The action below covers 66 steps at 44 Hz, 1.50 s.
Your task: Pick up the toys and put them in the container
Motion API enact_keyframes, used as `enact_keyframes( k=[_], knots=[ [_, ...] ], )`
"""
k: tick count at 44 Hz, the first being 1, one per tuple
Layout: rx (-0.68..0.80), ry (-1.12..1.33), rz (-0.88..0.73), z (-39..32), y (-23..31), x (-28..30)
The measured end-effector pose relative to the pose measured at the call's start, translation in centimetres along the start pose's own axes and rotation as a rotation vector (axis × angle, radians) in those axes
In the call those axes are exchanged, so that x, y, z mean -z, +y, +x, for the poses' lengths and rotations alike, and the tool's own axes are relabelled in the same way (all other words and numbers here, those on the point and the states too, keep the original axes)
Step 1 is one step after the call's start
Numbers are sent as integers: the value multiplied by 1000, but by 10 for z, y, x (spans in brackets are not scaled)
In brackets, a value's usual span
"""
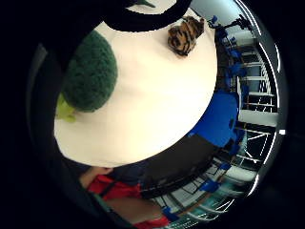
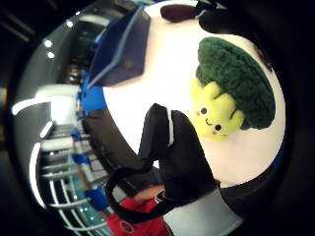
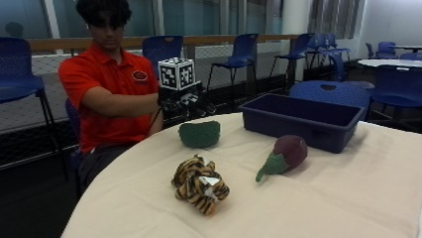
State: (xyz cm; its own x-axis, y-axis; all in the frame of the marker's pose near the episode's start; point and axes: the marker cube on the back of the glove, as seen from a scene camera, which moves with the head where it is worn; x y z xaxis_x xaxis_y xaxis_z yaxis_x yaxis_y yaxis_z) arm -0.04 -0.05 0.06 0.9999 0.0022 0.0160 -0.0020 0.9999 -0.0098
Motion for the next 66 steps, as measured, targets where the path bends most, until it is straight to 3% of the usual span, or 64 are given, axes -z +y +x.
enact_keyframes(
  k=[22,38,52,58,66],
  knots=[
    [5,-55,-16,9,-11,-11],
    [-14,50,-194,11,-41,-60],
    [120,155,-331,6,-32,-70],
    [119,124,-312,2,-28,-71],
    [86,226,-173,-17,-20,-69]
  ],
)
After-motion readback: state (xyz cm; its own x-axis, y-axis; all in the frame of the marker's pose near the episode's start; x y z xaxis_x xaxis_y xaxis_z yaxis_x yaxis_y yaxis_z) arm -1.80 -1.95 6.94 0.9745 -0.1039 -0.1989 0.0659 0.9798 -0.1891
